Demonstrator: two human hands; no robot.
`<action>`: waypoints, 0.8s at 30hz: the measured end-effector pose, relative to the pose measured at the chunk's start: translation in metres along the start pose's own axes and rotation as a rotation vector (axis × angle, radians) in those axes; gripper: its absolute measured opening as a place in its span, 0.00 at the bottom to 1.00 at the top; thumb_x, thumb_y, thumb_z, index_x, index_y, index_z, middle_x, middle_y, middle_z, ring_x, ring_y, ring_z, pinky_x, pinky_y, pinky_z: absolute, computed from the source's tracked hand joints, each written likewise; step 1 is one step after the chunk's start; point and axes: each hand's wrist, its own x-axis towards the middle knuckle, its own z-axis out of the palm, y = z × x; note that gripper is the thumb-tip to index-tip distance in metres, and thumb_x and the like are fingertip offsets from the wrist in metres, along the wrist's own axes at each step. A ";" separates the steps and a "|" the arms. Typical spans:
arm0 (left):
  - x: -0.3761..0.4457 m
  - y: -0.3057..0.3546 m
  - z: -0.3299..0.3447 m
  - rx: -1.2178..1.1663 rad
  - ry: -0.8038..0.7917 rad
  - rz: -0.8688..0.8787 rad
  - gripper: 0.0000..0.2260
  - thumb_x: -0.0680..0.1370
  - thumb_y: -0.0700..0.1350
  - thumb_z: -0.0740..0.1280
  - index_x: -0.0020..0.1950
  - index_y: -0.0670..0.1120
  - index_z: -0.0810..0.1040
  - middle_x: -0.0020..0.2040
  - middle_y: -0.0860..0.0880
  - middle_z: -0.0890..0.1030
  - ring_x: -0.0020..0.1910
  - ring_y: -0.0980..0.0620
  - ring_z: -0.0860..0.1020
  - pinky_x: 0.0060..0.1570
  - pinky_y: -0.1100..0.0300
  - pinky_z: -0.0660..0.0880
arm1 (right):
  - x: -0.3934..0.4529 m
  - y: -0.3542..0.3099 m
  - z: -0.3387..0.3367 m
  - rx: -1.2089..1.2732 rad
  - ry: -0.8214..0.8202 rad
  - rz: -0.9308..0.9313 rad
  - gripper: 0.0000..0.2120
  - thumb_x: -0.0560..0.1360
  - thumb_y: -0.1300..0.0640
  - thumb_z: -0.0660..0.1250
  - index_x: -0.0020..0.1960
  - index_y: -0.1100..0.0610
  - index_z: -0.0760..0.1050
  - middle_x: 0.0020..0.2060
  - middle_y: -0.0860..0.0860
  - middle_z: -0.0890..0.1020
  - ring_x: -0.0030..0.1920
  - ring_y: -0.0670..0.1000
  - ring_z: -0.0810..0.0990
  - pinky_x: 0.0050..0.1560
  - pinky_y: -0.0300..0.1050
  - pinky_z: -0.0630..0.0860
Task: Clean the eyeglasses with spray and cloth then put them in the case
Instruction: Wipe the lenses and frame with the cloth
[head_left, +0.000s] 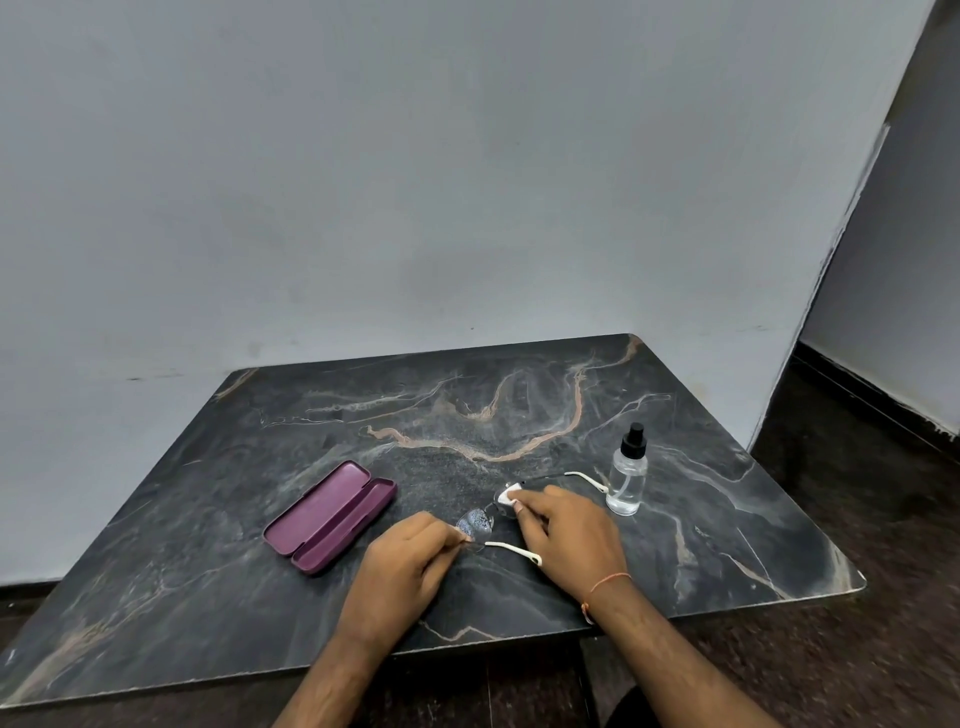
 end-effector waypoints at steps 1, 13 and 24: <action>0.000 0.000 0.000 -0.001 -0.002 0.001 0.08 0.82 0.49 0.68 0.48 0.48 0.85 0.46 0.55 0.84 0.46 0.57 0.84 0.50 0.63 0.78 | 0.001 0.000 0.001 -0.017 0.010 0.018 0.13 0.83 0.42 0.62 0.64 0.37 0.81 0.37 0.45 0.76 0.46 0.49 0.82 0.43 0.50 0.77; 0.001 0.003 -0.002 0.023 0.009 -0.012 0.05 0.82 0.45 0.72 0.47 0.46 0.85 0.44 0.53 0.84 0.44 0.54 0.84 0.48 0.58 0.79 | -0.001 -0.002 -0.001 -0.071 0.014 0.032 0.15 0.82 0.42 0.60 0.47 0.48 0.80 0.34 0.46 0.73 0.41 0.49 0.80 0.39 0.49 0.73; 0.000 -0.001 0.000 0.028 -0.005 -0.023 0.04 0.82 0.47 0.71 0.48 0.49 0.84 0.45 0.56 0.83 0.45 0.57 0.83 0.49 0.64 0.77 | -0.001 -0.003 -0.003 -0.077 -0.020 0.039 0.14 0.82 0.42 0.59 0.53 0.46 0.82 0.39 0.46 0.77 0.46 0.49 0.81 0.43 0.49 0.76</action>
